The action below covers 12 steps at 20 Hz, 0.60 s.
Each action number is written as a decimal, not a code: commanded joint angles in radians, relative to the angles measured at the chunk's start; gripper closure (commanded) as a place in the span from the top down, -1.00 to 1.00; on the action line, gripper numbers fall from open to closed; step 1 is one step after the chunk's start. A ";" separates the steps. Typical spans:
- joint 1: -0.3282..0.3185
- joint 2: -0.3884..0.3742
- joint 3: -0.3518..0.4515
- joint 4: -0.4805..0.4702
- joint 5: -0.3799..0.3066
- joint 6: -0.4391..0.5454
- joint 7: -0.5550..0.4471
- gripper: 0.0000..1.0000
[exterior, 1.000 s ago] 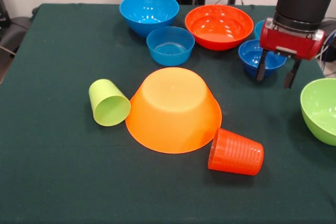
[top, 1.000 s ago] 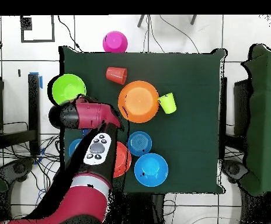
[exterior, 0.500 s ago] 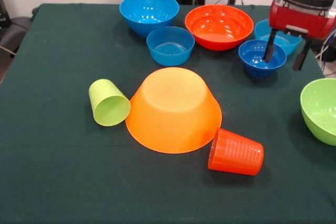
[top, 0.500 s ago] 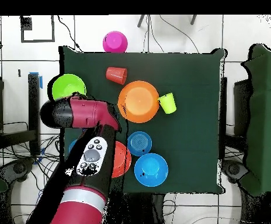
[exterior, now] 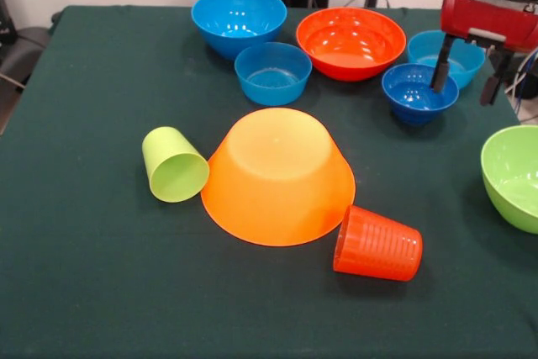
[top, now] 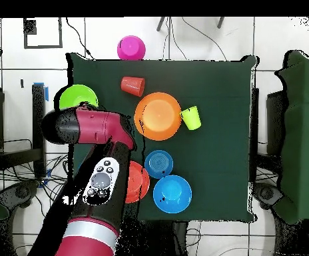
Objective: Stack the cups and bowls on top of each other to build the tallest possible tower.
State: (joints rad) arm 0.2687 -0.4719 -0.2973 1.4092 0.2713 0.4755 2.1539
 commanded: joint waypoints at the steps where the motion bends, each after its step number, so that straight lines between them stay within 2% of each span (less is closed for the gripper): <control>1: 0.033 0.074 0.039 -0.069 0.027 0.113 0.212 1.00; 12: 0.052 0.175 0.010 -0.154 0.048 0.089 0.227 1.00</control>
State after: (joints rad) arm 0.3001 -0.3986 -0.3344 1.3155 0.2955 0.4755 2.1582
